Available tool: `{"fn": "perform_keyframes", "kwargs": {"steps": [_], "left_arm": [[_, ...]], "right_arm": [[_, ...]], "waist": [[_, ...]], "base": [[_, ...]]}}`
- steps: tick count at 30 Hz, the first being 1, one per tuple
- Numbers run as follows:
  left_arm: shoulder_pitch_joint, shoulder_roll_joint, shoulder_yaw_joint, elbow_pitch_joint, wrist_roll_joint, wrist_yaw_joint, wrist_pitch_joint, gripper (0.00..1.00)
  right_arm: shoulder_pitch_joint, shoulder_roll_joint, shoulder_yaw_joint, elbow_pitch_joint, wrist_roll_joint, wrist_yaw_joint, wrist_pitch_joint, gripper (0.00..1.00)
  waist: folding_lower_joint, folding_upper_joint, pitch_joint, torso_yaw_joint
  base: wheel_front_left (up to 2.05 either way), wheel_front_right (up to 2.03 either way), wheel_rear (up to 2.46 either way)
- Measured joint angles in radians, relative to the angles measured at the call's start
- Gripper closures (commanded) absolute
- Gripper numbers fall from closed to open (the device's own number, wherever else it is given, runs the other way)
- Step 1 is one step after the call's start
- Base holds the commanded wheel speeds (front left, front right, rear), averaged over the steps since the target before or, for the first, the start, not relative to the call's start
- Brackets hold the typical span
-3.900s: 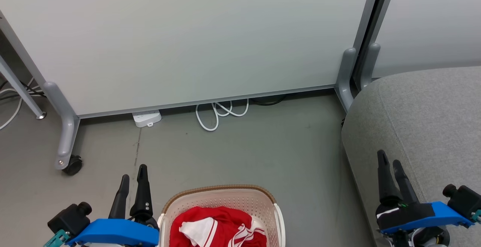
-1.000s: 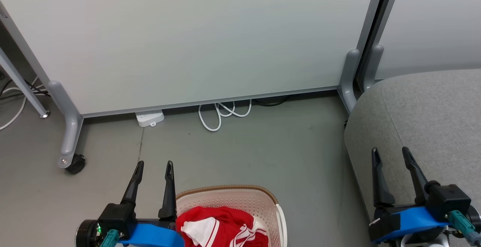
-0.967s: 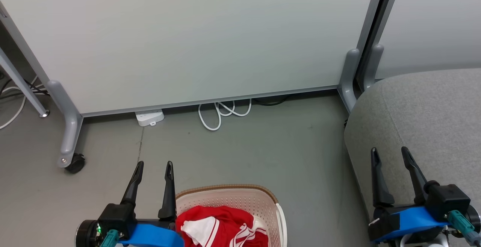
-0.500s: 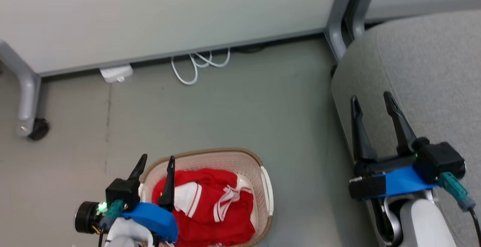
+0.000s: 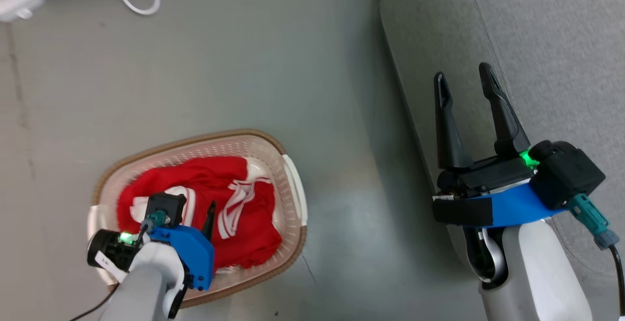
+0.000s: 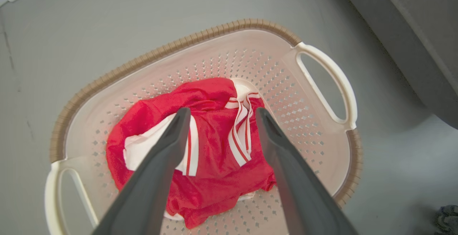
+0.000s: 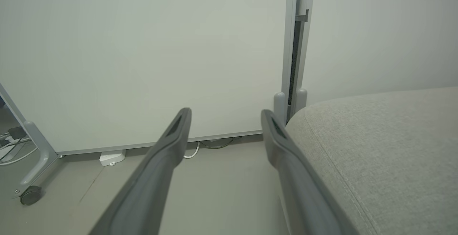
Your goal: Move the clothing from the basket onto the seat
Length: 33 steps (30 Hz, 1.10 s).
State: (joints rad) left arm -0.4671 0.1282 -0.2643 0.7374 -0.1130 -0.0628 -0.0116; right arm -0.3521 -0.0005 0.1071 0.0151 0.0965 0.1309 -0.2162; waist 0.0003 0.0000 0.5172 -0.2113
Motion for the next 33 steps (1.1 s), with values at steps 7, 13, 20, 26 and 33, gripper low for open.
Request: {"fn": "perform_keyframes", "kwargs": {"steps": [7,13,20,26,33], "left_arm": [[-0.104,0.036,-0.002,0.119,0.0,-0.003,0.046,0.0],[-0.157,0.084,0.006,0.18,0.0,0.003,0.076,0.0],[-0.172,0.146,0.022,0.214,-0.008,0.022,0.108,0.0],[-0.182,0.18,0.008,0.231,0.012,0.062,0.159,0.0],[-0.188,0.186,-0.003,0.232,0.01,0.072,0.199,1.0]], "right_arm": [[-0.031,0.0,0.025,0.011,0.061,0.0,-0.032,0.0],[-0.039,0.0,0.057,0.026,0.121,0.0,-0.044,0.0],[-0.05,-0.001,0.099,0.013,0.187,0.0,-0.045,0.0],[-0.045,0.0,0.11,0.0,0.203,0.0,-0.046,0.0],[-0.035,0.0,0.109,-0.008,0.201,0.0,-0.046,0.0]], "waist": [[-0.0001,0.0,0.123,-0.096],[-0.0001,0.0,0.211,-0.174],[-0.0002,0.0,0.28,-0.259],[-0.0002,0.0,0.328,-0.297],[-0.0002,0.0,0.349,-0.292]], "base": [[0.0,0.0,0.0],[0.0,0.0,0.0],[0.0,0.0,0.0],[0.0,0.0,0.0],[0.0,0.0,0.0]]}}
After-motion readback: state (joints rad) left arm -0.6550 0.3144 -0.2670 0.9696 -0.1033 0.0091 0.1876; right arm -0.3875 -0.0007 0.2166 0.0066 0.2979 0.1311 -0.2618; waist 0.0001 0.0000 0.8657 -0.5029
